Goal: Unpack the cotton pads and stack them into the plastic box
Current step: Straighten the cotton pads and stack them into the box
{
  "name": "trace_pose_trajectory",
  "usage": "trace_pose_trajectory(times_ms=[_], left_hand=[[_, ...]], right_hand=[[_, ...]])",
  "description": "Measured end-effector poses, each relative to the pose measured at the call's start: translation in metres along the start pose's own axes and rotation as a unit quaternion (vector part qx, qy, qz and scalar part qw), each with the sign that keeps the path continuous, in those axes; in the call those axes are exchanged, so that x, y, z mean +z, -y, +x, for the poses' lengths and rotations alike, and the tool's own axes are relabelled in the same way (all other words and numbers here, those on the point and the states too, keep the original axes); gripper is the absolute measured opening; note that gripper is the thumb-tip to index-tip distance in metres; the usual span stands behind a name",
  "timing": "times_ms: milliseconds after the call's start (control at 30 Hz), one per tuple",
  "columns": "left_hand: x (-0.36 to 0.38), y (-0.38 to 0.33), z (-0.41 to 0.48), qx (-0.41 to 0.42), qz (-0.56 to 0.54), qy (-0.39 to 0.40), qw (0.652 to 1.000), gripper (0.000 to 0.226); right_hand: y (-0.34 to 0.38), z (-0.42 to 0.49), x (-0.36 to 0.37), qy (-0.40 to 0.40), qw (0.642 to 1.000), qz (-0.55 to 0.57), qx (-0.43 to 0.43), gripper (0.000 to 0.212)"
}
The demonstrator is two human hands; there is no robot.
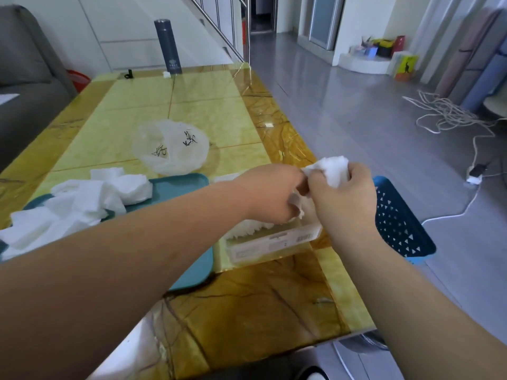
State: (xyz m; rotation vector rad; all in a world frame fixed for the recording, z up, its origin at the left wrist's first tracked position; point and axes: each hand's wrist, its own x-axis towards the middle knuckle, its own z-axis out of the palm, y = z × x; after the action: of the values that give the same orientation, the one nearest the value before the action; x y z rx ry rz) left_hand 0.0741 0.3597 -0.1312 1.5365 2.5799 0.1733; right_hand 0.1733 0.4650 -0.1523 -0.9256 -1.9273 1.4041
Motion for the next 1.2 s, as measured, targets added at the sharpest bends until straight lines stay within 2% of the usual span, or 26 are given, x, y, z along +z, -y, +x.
trace_pose_trajectory(times_ms=[100, 167, 367, 433, 567, 767, 900, 1200], left_hand=[[0.001, 0.008, 0.004, 0.011, 0.022, 0.019, 1.000, 0.022], [0.005, 0.013, 0.002, 0.004, 0.047, 0.036, 0.998, 0.014], [0.010, 0.023, -0.007, -0.035, 0.051, 0.051, 0.997, 0.033], [0.008, 0.023, -0.012, -0.027, 0.048, 0.055, 0.997, 0.031], [0.000, 0.024, -0.026, -0.025, 0.047, 0.072, 0.996, 0.026], [0.002, 0.022, -0.037, -0.006, 0.056, 0.067, 0.996, 0.029], [0.000, 0.025, -0.040, -0.023, 0.011, 0.044, 0.999, 0.028], [0.012, 0.022, -0.029, -0.079, 0.049, -0.012, 0.996, 0.021]], right_hand=[[-0.003, 0.002, -0.001, -0.001, 1.000, -0.026, -0.001, 0.035], [-0.002, 0.000, 0.000, 0.012, 0.999, -0.040, -0.008, 0.032], [0.000, -0.009, 0.008, 0.074, 0.991, -0.101, -0.042, 0.022], [-0.001, -0.010, 0.008, 0.088, 0.985, -0.141, -0.052, 0.026], [0.001, -0.013, 0.010, 0.081, 0.952, -0.277, -0.100, 0.037], [0.003, -0.016, 0.017, 0.081, 0.908, -0.377, -0.164, 0.039], [0.002, -0.013, 0.022, 0.098, 0.900, -0.392, -0.167, 0.036], [0.003, -0.017, 0.026, 0.122, 0.901, -0.391, -0.142, 0.016]])
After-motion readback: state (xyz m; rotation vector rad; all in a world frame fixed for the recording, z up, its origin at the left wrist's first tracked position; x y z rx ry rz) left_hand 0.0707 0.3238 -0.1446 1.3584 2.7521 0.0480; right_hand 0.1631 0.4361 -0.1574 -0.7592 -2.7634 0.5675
